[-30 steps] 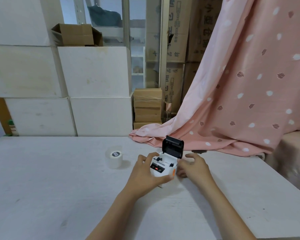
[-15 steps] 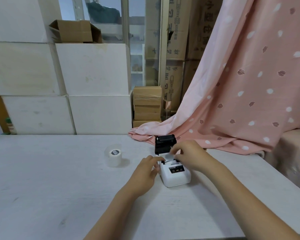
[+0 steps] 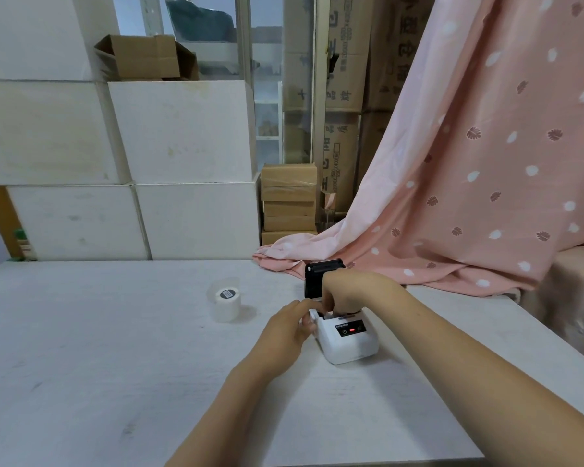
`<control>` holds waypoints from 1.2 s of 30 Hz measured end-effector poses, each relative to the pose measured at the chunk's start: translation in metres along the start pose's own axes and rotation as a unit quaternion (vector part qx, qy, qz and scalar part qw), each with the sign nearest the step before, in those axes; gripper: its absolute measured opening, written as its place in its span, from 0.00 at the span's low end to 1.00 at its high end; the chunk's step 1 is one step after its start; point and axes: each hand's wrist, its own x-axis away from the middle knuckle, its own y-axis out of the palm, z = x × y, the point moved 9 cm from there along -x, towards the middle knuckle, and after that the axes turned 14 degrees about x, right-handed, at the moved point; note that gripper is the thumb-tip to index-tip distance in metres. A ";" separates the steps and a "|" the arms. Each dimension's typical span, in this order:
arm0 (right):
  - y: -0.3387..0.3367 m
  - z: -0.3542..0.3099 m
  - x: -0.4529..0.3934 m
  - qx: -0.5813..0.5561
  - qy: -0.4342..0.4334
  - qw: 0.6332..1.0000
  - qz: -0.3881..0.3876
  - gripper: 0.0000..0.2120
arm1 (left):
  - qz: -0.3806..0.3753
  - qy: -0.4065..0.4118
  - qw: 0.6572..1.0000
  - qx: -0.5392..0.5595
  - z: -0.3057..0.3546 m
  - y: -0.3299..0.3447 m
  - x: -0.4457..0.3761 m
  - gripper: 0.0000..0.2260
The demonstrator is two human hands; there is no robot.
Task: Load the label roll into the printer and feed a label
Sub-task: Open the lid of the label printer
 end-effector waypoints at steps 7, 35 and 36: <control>-0.020 0.023 0.018 -0.127 -0.013 0.986 0.103 0.08 | 0.008 0.006 1.000 0.006 0.001 -0.003 0.002 0.10; 0.057 0.122 0.057 -0.225 0.176 0.946 0.154 0.17 | 0.157 -0.039 0.984 0.077 0.007 -0.035 0.012 0.03; 0.048 0.117 0.055 -0.225 0.172 0.944 0.171 0.17 | 0.188 -0.033 0.981 0.036 0.008 -0.042 0.013 0.05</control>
